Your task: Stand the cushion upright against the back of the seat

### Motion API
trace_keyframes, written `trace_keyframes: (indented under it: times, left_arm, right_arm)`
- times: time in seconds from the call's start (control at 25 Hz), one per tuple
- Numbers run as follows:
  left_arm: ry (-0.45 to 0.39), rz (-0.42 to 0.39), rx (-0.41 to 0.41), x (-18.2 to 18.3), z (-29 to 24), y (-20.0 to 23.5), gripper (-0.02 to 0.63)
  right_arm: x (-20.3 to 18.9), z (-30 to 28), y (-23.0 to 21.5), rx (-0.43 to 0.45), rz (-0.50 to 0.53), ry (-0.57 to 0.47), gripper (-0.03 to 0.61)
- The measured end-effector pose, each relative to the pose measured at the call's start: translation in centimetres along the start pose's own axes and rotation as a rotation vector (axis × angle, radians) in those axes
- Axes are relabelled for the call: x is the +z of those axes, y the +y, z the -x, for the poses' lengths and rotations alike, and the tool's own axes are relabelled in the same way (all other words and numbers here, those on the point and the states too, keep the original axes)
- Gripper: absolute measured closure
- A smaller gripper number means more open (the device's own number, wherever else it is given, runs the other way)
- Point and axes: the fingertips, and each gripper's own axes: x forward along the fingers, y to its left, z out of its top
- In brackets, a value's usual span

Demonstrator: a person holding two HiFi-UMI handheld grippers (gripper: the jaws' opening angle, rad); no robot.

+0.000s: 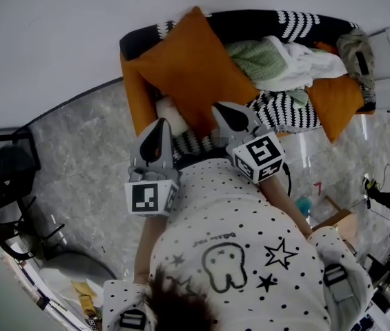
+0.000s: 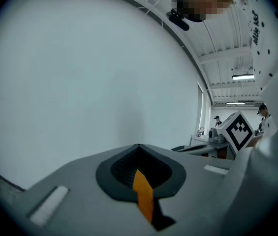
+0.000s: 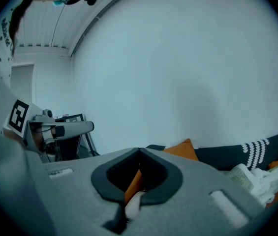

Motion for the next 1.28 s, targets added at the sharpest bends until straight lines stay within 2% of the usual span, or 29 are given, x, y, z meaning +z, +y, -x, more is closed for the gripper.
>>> trace_keyframes:
  times: [0.16,0.48,0.64,0.88,1.28]
  left_arm:
    - [0.025,0.033,-0.032,-1.0,0.4,0.5,0.611]
    - [0.057,0.019,-0.096,-1.8,0.8,0.3,0.611]
    - [0.057,0.011,-0.123,-1.7,0.4,-0.1,0.611]
    - [0.06,0.016,-0.155,-1.9,-0.2,-1.3,0.611]
    - [0.053,-0.015,-0.163,-1.3,-1.0,-2.0,0.611]
  right_arm:
    - [-1.2,-1.3,2.3,0.076,-0.005,0.065,0.581]
    - [-3.3,-2.3,5.8,0.156,0.025,0.168,0.581]
    - [-3.9,-2.2,5.9,0.151,0.035,0.193,0.581]
    - [-3.9,-1.5,5.0,0.125,0.043,0.17,0.582]
    - [-3.6,-2.0,4.4,0.132,0.079,0.164,0.581]
